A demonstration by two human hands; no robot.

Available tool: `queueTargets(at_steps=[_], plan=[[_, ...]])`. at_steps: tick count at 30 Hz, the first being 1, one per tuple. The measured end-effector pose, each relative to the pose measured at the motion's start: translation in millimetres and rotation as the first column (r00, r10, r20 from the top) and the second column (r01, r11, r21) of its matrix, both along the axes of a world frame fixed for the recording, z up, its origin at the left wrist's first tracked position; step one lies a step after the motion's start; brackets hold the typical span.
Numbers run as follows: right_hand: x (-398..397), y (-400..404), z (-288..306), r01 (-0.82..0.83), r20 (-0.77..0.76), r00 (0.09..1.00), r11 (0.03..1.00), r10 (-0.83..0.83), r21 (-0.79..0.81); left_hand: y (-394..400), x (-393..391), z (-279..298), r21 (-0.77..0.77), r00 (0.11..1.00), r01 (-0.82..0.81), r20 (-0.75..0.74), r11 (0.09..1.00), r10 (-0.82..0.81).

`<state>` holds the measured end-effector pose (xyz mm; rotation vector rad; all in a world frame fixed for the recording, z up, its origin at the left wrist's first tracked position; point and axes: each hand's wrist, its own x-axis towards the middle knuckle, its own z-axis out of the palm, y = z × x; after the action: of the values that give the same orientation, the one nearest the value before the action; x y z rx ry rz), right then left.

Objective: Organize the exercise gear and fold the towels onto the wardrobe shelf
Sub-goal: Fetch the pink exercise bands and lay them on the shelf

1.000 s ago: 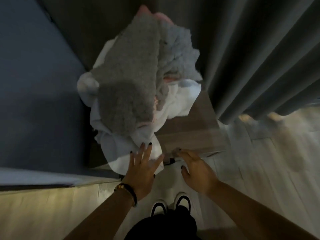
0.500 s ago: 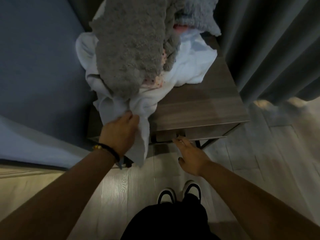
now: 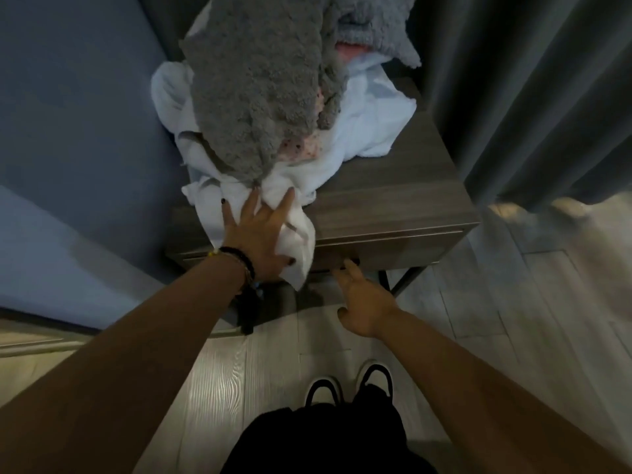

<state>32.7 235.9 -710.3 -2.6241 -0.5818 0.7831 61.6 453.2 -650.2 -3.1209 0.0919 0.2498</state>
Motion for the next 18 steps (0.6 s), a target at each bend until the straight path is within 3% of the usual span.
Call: queueTargets(at_steps=[3,6,8,10,12,14,16,18], plan=[[-11.5,-0.7,-0.5,0.000,0.030,1.000,1.000,0.001,-0.022,7.4,-13.3,0.1,0.042,0.959,0.149,0.239,0.988,-0.154],[-27.5,-7.2,-5.0,-0.021,0.049,0.999,0.999,0.022,-0.028,12.5,-30.1,-3.5,0.075,0.880,0.275,0.382,0.959,-0.282],[-37.9,-12.2,-7.5,-0.028,0.054,0.998,0.999,0.029,-0.024,9.2,-35.0,5.7,-0.044,0.899,0.208,0.402,0.977,-0.173],[-49.6,-17.2,-9.7,-0.023,0.057,0.998,1.000,0.024,-0.010,1.9,-33.6,12.4,-0.214,0.931,0.013,0.360,0.977,0.067],[-64.8,-22.1,-11.4,-0.001,0.045,0.999,1.000,0.000,0.023,-6.7,-26.9,16.4,-0.393,0.894,-0.190,0.310,0.899,0.324],[-82.2,-25.7,-11.7,0.024,0.021,0.999,0.998,-0.025,0.051,-17.0,-21.1,19.3,-0.579,0.821,-0.306,0.242,0.756,0.517],[-95.7,-27.8,-10.1,0.046,-0.003,0.999,0.997,-0.046,0.068,-25.0,-17.3,14.6,-0.681,0.816,-0.266,0.218,0.682,0.536],[-102.0,-28.2,-2.0,0.061,0.041,0.997,0.990,-0.066,0.127,-32.2,-16.3,7.6,-0.771,0.892,-0.176,0.138,0.612,0.431]])
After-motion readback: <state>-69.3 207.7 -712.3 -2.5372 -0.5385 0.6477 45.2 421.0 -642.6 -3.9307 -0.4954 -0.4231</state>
